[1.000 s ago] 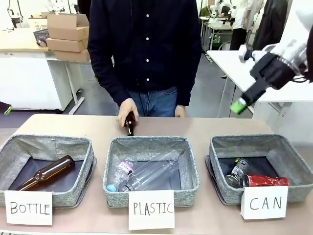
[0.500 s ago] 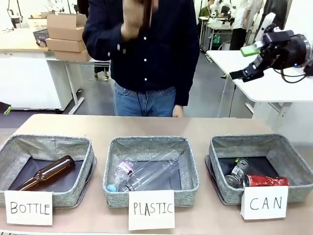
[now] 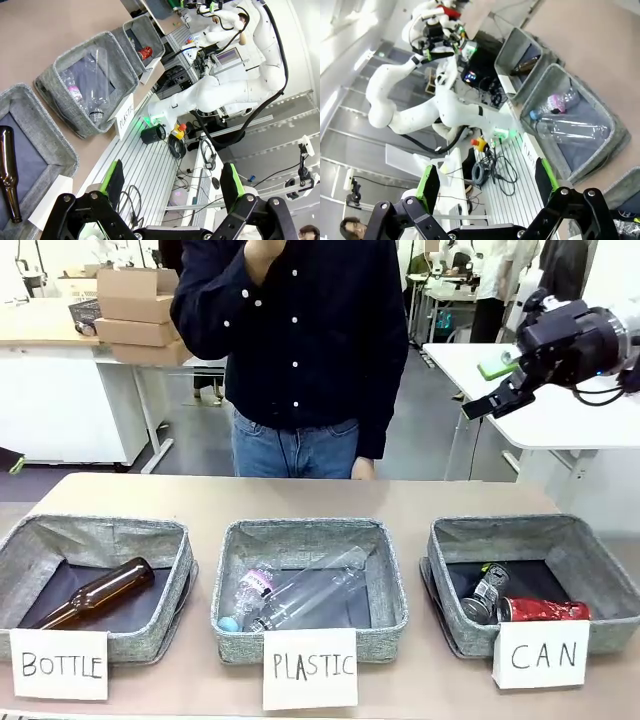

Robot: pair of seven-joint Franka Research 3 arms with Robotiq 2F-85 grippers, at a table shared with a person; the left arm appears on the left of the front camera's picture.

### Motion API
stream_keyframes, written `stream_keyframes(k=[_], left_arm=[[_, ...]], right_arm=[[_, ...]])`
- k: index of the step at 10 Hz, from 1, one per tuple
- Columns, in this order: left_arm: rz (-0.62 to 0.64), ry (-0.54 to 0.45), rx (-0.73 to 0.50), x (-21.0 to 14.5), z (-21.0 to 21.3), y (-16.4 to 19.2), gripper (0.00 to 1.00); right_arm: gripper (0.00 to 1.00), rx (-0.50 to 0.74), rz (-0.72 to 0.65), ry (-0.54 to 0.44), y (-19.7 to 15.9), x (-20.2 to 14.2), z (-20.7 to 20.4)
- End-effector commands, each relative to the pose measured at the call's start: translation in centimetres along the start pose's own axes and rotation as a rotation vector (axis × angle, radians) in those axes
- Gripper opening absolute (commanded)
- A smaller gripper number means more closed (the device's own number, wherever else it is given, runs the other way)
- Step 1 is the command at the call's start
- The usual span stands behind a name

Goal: Sort the can waste into the basket.
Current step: Pick up the can waste from the table and place it in the right Fabric basket.

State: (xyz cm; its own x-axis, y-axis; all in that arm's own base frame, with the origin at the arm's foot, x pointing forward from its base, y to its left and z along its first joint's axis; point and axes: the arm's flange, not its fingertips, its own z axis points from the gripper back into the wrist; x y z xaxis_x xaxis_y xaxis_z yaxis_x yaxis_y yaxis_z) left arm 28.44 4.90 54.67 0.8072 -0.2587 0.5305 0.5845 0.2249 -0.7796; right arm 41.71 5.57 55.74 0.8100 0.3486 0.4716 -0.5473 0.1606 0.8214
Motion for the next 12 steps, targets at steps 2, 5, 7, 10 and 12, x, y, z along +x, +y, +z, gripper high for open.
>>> stream_keyframes(k=[2, 5, 7, 10, 12], left_arm=[[-0.020, -0.007, -0.014, 0.04, 0.00, -0.21, 1.00], [-0.020, -0.007, -0.014, 0.04, 0.00, -0.21, 1.00], [-0.020, -0.007, -0.014, 0.04, 0.00, -0.21, 1.00], [-0.020, -0.007, -0.014, 0.04, 0.00, -0.21, 1.00], [-0.020, -0.007, -0.014, 0.04, 0.00, -0.21, 1.00]], right_arm=[[1.00, -0.021, 0.021, -0.006, -0.20, 0.03, 0.52], [1.00, -0.021, 0.021, -0.006, -0.20, 0.03, 0.52], [1.00, -0.021, 0.021, -0.006, -0.20, 0.03, 0.52], [1.00, -0.021, 0.021, -0.006, -0.20, 0.03, 0.52], [1.00, -0.021, 0.021, -0.006, -0.20, 0.03, 0.52]])
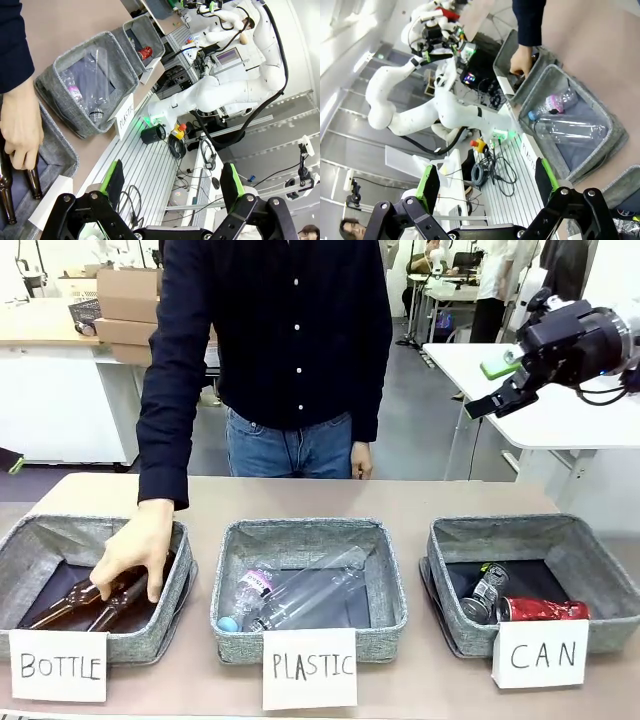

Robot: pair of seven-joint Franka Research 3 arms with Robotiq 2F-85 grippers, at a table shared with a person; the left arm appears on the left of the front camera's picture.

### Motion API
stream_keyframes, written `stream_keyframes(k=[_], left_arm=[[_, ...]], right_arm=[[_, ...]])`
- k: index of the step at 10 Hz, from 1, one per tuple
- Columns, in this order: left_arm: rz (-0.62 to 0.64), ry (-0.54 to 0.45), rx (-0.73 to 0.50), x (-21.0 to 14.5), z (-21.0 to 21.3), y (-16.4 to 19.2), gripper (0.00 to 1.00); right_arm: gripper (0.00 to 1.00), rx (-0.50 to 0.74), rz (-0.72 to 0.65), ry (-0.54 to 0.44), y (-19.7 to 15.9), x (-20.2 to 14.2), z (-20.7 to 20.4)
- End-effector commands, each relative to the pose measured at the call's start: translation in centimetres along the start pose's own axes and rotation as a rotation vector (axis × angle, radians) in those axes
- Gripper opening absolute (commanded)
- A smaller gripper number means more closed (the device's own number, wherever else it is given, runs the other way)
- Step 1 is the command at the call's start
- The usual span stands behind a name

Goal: Sort the can waste into the basket.
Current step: Pick up the can waste from the table and place it in the right Fabric basket.

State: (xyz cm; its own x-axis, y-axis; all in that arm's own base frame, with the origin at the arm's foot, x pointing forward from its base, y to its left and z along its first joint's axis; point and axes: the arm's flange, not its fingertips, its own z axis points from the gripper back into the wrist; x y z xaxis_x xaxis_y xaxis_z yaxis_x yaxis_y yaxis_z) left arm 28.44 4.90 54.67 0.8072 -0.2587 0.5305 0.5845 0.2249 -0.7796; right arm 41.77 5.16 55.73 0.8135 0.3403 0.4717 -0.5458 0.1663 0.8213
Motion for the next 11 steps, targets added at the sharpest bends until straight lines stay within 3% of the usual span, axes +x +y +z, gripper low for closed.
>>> stream_keyframes(k=[1, 11], left_arm=[[-0.020, -0.007, -0.014, 0.04, 0.00, -0.21, 1.00], [-0.020, -0.007, -0.014, 0.04, 0.00, -0.21, 1.00]], right_arm=[[1.00, -0.016, 0.024, 0.002, -0.09, 0.13, 0.12], [1.00, -0.016, 0.024, 0.002, -0.09, 0.13, 0.12]])
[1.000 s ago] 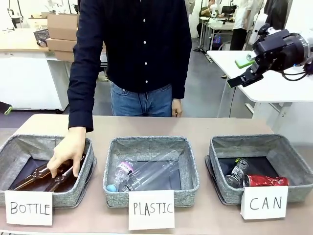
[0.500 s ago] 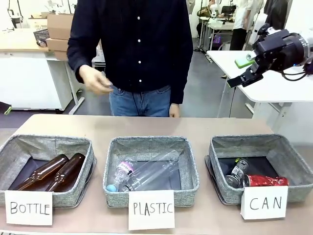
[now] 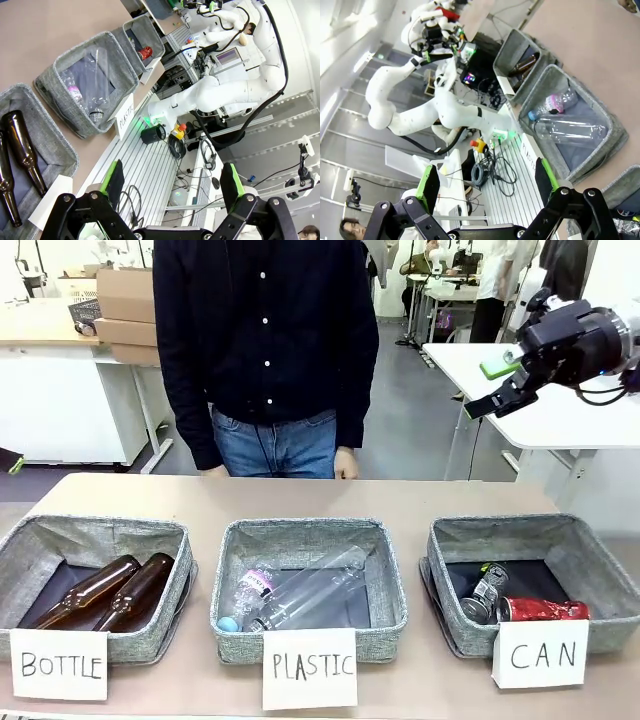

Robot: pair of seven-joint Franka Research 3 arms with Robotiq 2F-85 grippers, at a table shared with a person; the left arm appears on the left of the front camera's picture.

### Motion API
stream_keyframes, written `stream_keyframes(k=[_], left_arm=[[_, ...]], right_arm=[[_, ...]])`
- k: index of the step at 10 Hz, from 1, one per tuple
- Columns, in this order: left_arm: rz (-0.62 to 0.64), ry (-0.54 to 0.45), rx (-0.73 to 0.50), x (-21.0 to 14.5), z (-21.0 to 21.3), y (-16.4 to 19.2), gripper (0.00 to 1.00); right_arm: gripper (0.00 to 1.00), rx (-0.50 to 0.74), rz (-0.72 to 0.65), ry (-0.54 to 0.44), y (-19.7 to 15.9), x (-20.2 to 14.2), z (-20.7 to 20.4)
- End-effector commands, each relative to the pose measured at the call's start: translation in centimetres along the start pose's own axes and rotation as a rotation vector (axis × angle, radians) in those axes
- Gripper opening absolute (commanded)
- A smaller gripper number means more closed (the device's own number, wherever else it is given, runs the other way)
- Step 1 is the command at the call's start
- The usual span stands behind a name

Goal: Sort the can waste into the basket.
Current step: Pick up the can waste from the table and place it in the right Fabric basket.

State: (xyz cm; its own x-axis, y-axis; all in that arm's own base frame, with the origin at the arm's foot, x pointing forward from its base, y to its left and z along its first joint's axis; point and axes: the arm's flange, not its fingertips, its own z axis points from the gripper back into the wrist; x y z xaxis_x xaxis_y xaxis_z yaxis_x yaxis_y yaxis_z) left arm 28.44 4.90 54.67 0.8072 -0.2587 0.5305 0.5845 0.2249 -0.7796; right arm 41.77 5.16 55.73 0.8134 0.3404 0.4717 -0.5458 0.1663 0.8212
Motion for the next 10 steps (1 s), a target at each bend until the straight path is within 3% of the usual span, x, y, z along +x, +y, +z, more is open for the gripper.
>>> stream_keyframes(k=[1, 10], left_arm=[[-0.020, -0.007, -0.014, 0.04, 0.00, -0.21, 1.00], [-0.020, -0.007, -0.014, 0.04, 0.00, -0.21, 1.00]], right_arm=[[1.00, -0.016, 0.024, 0.002, -0.09, 0.13, 0.12], [1.00, -0.016, 0.024, 0.002, -0.09, 0.13, 0.12]])
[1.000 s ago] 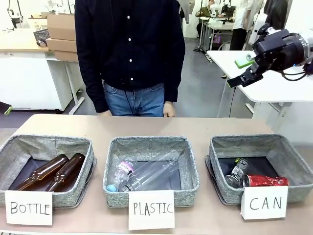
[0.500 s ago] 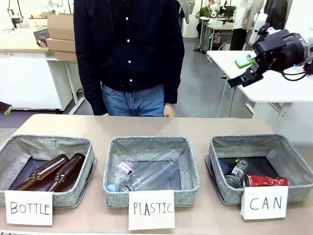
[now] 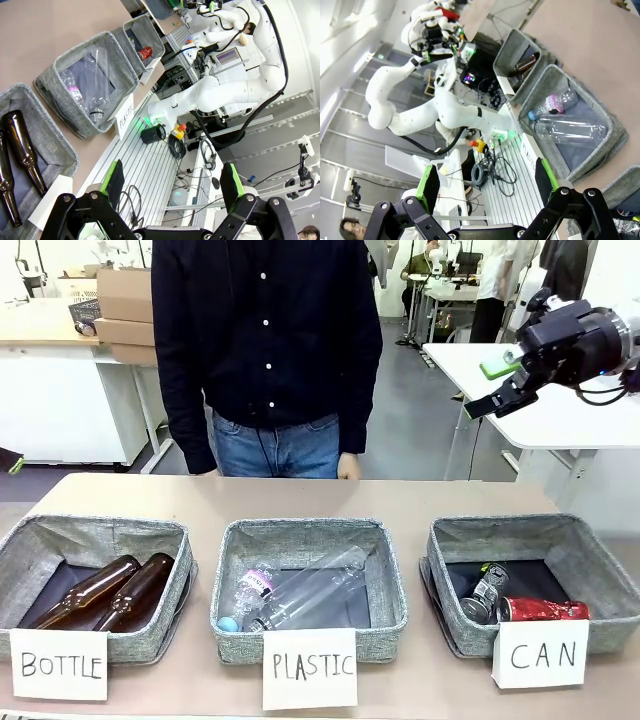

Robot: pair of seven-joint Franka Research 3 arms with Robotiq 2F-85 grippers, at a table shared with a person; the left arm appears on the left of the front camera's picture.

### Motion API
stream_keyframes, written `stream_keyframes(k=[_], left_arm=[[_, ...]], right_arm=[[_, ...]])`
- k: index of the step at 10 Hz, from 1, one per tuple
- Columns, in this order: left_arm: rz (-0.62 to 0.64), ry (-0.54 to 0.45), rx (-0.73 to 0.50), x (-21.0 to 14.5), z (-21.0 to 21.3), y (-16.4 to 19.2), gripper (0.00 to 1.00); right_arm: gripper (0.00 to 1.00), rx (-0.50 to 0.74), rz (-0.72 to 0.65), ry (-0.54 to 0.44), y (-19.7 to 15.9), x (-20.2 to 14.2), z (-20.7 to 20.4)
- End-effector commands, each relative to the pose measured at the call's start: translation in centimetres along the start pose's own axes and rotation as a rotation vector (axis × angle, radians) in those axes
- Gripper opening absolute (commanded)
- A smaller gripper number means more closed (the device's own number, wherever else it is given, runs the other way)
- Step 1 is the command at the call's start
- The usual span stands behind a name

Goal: Sort the can waste into the basket.
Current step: Pick up the can waste from the table and place it in the right Fabric basket.

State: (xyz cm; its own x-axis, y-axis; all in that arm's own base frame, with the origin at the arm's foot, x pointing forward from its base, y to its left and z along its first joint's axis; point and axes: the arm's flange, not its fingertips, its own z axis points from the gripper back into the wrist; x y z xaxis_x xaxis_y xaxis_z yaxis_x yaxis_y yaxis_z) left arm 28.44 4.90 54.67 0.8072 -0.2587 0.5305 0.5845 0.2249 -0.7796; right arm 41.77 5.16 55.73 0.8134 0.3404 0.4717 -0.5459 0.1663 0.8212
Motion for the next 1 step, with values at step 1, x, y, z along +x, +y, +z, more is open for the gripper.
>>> stream_keyframes(k=[1], left_arm=[[-0.020, -0.007, -0.014, 0.04, 0.00, -0.21, 1.00]], right_arm=[[1.00, -0.016, 0.024, 0.002, -0.09, 0.13, 0.12]])
